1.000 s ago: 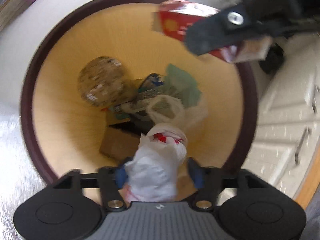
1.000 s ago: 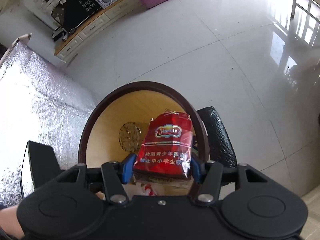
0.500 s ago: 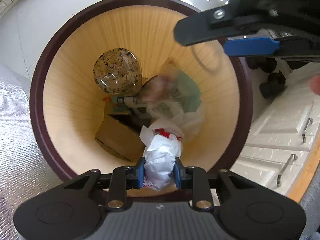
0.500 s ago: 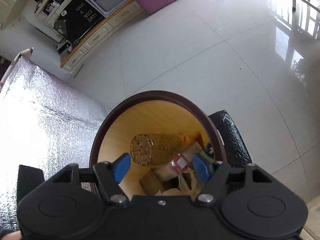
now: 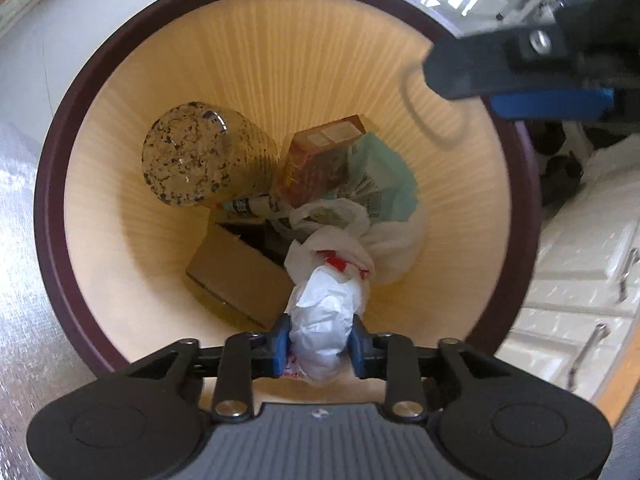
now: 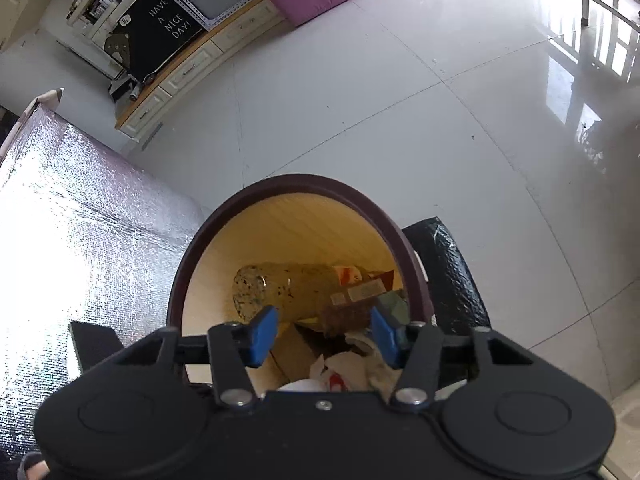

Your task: Collect trash

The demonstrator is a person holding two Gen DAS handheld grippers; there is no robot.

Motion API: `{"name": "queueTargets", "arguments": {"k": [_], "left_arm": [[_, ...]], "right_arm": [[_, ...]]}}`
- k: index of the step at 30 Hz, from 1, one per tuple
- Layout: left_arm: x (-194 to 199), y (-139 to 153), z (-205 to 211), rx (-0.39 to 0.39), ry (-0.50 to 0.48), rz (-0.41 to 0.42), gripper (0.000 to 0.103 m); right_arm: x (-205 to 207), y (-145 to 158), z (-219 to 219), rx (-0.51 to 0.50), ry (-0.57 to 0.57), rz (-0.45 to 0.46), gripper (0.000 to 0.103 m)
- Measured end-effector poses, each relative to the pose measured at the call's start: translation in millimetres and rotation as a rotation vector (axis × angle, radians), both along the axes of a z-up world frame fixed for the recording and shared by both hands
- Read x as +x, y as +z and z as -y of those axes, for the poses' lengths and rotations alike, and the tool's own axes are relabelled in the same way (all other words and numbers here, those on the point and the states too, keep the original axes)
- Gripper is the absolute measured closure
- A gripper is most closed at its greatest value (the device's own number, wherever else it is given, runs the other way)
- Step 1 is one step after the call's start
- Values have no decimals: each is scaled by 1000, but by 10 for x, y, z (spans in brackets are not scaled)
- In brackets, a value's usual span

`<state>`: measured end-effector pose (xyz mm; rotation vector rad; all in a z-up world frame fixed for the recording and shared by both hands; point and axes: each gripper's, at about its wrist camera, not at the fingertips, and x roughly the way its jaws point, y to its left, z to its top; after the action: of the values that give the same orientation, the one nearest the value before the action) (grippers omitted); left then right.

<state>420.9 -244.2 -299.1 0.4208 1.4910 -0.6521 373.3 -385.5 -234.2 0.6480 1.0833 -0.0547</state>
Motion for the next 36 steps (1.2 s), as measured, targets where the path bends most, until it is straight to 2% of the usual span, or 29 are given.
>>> {"name": "queueTargets", "arguments": {"k": [3, 5, 9, 12, 13, 17, 20, 29, 34, 36], "left_arm": [[-29, 91, -26, -20, 40, 2, 38], [-44, 184, -56, -31, 65, 14, 30], [-74, 360, -140, -46, 132, 23, 6], [-117, 498, -209, -73, 182, 29, 4], [-133, 542, -217, -78, 194, 35, 0], [-230, 753, -295, -97, 236, 69, 0], [-301, 938, -376, -102, 243, 82, 0], [-622, 1554, -654, -125, 264, 200, 0], [-844, 1859, -830, -145, 298, 258, 0], [-940, 1972, -904, -156, 318, 282, 0]], "right_arm": [[-11, 63, -8, -19, 5, 2, 49], [-25, 119, -19, -31, 10, 9, 48], [-82, 235, -66, -62, 20, 23, 48], [-142, 313, -113, -95, 40, 23, 48], [-162, 337, -131, -108, 46, 22, 48], [-241, 456, -208, -142, 73, 26, 48], [-297, 568, -260, -171, 86, 39, 47], [-551, 987, -410, -238, 111, 91, 42], [-780, 1243, -472, -282, 126, 111, 35], [-899, 1362, -502, -298, 126, 123, 26]]}}
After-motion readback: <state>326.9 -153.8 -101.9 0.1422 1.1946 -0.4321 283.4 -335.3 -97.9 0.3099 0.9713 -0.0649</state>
